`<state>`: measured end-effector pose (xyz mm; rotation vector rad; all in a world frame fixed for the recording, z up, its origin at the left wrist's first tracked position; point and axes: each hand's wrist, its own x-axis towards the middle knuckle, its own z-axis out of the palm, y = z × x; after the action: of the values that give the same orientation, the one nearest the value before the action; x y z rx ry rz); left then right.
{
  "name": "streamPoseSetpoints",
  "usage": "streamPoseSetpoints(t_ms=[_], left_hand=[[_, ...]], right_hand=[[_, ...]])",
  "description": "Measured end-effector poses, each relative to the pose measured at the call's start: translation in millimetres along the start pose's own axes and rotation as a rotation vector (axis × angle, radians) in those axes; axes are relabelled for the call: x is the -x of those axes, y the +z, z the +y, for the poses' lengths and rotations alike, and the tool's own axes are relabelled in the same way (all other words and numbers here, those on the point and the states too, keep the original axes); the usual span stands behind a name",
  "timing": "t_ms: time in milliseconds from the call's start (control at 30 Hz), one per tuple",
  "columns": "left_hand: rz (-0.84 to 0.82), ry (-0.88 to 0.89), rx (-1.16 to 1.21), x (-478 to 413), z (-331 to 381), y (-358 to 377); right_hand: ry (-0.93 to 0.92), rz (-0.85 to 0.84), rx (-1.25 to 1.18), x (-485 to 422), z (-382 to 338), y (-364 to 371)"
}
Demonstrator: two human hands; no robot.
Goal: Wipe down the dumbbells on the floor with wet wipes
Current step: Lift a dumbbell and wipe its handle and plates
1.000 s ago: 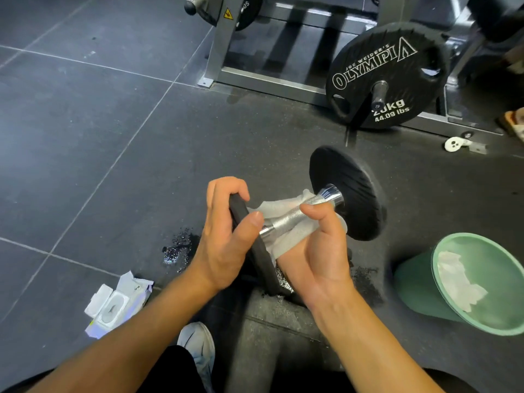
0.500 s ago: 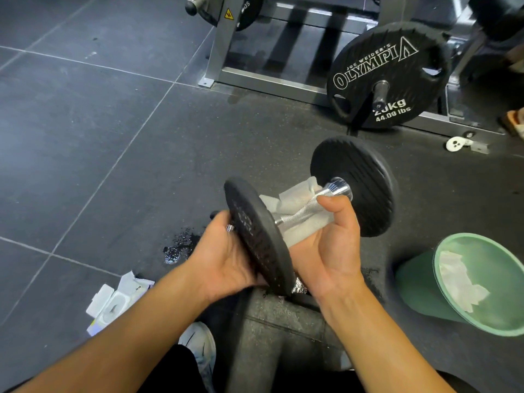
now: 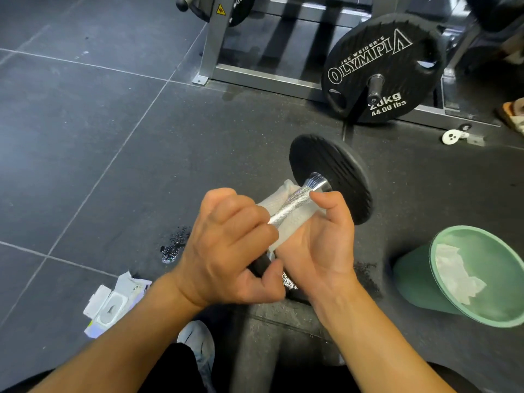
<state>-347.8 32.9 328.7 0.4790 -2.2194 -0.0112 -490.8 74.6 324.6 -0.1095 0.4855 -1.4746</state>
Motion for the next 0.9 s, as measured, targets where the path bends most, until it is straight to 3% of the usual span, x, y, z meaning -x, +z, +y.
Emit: streamPoseSetpoints(t_ms=[100,167,267,333,400,467,533,600,667,800,833,900], left_hand=[[0.064,-0.322,0.179,1,-2,3],[0.137,-0.79,0.481,1,-9,7],[0.342,-1.609,1.276,-10,-8,11],[0.309,-1.982,1.429,-5,2,17],[0.154,-2.138,1.522,-1,12,15],[-0.003,-2.154,1.564,1,15,13],[0.091,-2.108,1.488,-1,5,15],[0.295,-1.916,1.285,-11,-7,16],[0.335,-1.471,0.944,-15,-16,12],[-0.008,-0.315,0.234,-4,-13,-7],[-0.045,-0.124,0.146,-7,-5,-9],[-0.046,0.034,0.047,-8,5,-5]], right_hand=[[-0.029,0.036,0.0,2,0,-1],[-0.035,0.0,-0.01,5,-2,-1],[0.019,-0.117,-0.066,7,-3,-1],[0.006,-0.067,-0.012,8,-5,-1],[-0.001,-0.039,0.123,9,-5,0],[0.024,-0.044,0.184,11,-5,4],[0.025,-0.044,0.103,12,-5,9],[-0.006,-0.054,-0.017,10,-5,12],[-0.005,-0.068,-0.078,7,-3,13],[-0.034,0.008,-0.023,4,-3,3],[-0.036,0.011,-0.016,3,-3,2],[-0.039,0.023,-0.021,4,-4,2]])
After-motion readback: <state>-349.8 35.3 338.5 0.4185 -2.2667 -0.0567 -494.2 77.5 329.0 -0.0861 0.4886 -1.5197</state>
